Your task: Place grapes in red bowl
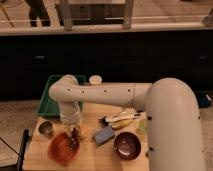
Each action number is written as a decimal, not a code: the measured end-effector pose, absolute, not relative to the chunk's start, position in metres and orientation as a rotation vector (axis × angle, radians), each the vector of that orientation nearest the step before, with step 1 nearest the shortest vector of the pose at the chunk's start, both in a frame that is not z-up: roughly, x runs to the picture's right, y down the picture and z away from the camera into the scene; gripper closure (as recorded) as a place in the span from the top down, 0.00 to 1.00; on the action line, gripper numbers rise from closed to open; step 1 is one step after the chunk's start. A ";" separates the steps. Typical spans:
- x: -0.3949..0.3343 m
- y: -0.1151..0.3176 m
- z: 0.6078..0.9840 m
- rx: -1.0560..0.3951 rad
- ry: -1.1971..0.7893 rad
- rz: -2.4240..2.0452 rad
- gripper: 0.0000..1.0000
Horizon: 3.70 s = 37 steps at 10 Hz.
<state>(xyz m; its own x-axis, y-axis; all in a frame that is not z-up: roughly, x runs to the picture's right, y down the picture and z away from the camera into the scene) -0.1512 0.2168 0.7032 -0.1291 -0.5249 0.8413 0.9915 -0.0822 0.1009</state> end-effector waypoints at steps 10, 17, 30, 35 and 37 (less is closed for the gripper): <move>-0.151 0.213 0.701 -0.761 -0.841 -1.566 0.30; -0.152 0.211 0.698 -0.760 -0.841 -1.581 0.26; -0.160 0.214 0.698 -0.737 -0.876 -1.585 0.80; -0.161 0.213 0.697 -0.713 -0.873 -1.600 0.80; -0.161 0.213 0.697 -0.712 -0.873 -1.600 0.80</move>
